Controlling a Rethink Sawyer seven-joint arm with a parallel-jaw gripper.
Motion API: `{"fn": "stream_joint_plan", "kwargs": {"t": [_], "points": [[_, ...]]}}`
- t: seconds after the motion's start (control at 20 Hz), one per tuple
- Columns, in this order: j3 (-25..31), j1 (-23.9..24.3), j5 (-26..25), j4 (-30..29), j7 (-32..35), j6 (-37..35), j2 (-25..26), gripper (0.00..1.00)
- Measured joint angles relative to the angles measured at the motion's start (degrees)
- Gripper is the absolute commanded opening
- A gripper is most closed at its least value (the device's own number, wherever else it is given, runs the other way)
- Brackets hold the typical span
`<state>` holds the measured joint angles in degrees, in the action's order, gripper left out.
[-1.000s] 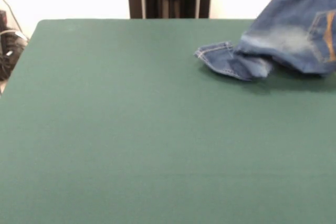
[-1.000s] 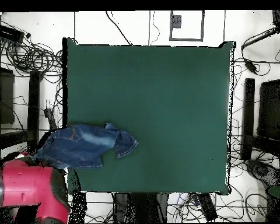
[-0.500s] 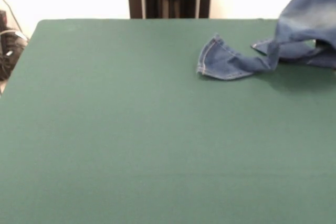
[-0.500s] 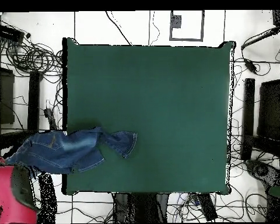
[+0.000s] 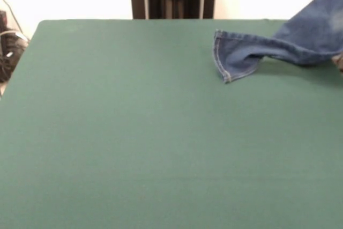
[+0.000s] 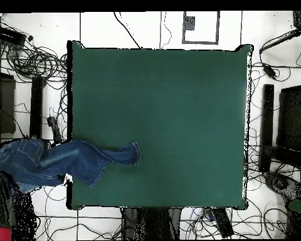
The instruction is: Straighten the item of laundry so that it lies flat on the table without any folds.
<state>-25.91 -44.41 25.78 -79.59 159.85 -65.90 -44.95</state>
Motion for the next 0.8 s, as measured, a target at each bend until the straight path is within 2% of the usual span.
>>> {"fn": "stream_joint_plan", "kwargs": {"t": [0.35, 0.4, 0.8], "points": [[-2.5, -1.4, -1.8, 8.3, 4.0, -8.9, 0.1, 0.0], [-3.1, -2.2, -1.9, 10.9, 5.7, -11.1, 0.2, 0.0], [-4.1, -4.0, -1.9, 20.1, 12.3, -18.2, 1.0, 0.0]]}}
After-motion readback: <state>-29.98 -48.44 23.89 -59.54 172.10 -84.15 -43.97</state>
